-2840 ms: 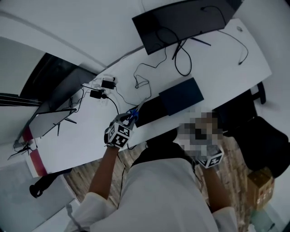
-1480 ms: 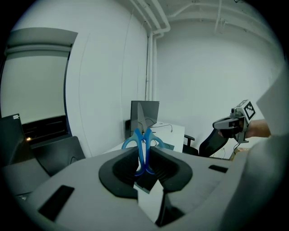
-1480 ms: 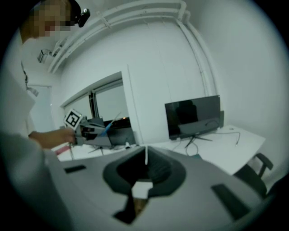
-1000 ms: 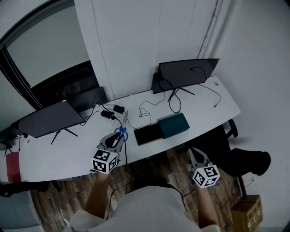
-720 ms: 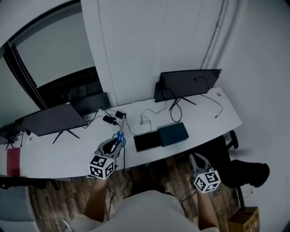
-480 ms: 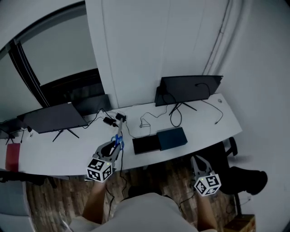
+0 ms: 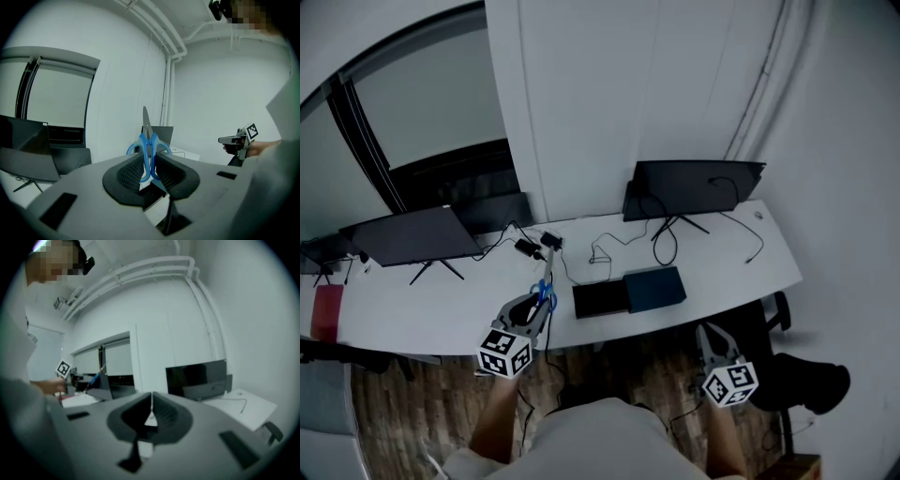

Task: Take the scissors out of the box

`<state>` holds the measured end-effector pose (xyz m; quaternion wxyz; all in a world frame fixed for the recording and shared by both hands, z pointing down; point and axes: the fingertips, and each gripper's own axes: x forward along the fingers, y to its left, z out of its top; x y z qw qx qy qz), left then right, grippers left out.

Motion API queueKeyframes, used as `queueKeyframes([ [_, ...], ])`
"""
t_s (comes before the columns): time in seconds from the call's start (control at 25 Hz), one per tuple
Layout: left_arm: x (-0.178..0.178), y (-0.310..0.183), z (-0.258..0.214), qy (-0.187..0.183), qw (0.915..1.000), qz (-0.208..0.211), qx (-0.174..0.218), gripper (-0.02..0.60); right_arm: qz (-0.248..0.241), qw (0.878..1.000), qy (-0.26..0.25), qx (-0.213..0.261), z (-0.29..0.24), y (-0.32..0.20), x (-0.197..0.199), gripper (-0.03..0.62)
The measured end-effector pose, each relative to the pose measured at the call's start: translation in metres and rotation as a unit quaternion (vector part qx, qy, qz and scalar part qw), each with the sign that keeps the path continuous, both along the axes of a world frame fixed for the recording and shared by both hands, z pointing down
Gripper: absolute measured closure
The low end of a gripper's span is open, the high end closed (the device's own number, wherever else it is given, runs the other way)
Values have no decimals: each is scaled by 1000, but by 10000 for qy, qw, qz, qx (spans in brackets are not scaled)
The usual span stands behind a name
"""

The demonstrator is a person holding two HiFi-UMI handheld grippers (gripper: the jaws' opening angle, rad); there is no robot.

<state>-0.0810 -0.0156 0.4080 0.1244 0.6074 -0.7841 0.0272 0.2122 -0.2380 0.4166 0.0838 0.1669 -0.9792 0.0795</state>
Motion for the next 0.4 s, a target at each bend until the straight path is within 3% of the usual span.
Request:
queueKeyframes([
  [0.4, 1, -8, -2, 2, 10000, -29, 24, 474, -38, 10000, -64, -33, 1, -9, -3, 560],
])
